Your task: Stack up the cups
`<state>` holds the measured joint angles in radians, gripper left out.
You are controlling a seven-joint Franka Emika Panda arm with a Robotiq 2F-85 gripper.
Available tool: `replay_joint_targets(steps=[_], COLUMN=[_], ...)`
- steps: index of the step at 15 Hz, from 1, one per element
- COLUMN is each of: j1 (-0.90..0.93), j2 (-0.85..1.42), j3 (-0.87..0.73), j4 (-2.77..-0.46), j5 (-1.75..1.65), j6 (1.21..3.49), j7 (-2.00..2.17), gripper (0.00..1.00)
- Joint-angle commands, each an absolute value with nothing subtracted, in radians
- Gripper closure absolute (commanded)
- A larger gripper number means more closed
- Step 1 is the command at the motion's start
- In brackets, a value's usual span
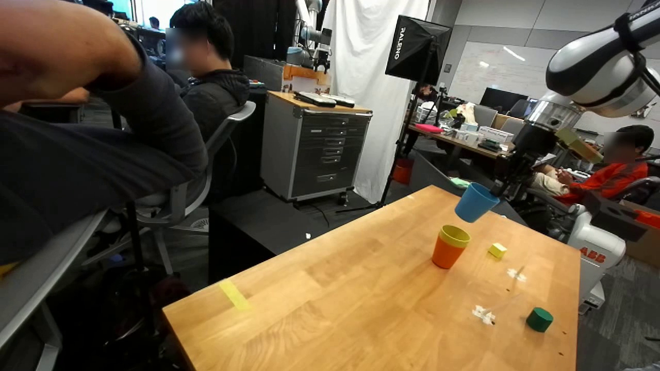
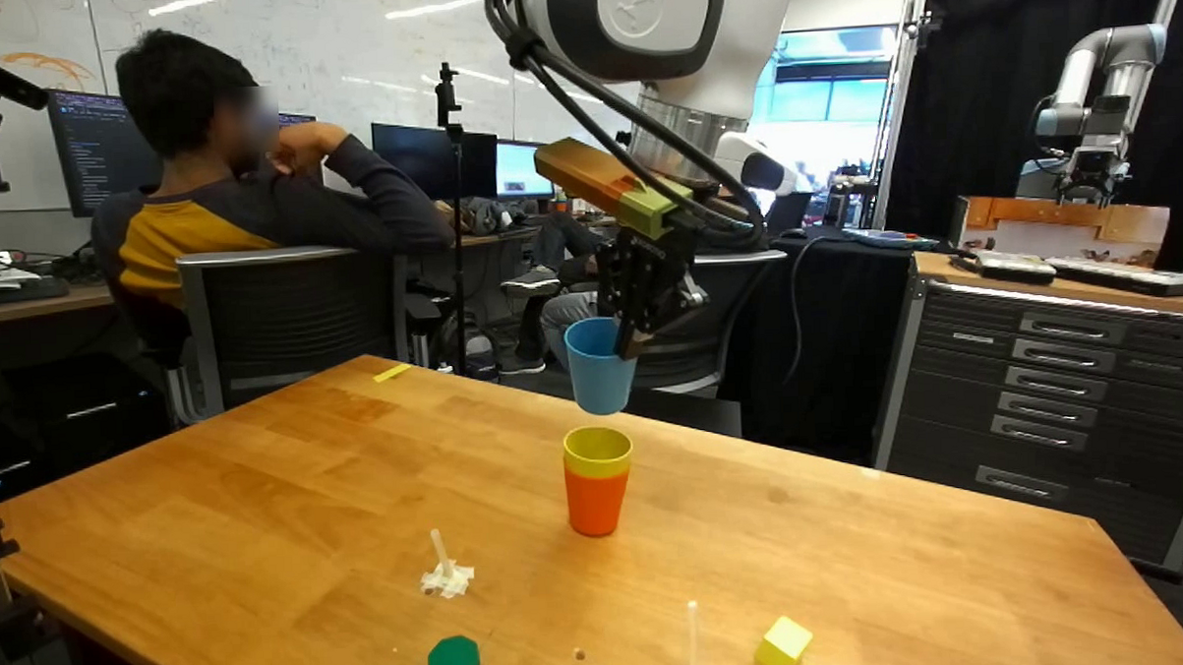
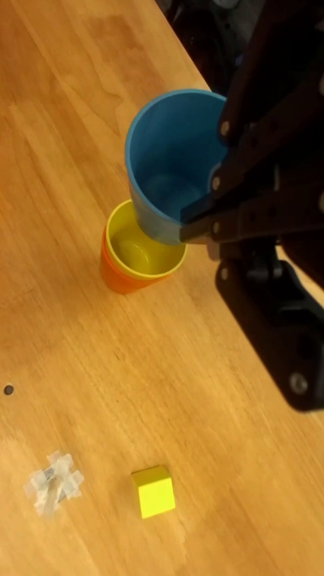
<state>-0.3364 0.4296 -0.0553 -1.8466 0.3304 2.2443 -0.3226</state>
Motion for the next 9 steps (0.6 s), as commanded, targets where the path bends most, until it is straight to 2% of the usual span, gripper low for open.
replay_joint_targets(steps=[1, 9], j1=[-0.316, -0.316], j2=[0.482, 0.544], j3=[-0.064, -0.067], j4=[-1.785, -1.750], j5=[0.325, 0.306], j6=[2.248, 2.241], j7=[-0.276, -0.241], gripper=[0.99, 0.99])
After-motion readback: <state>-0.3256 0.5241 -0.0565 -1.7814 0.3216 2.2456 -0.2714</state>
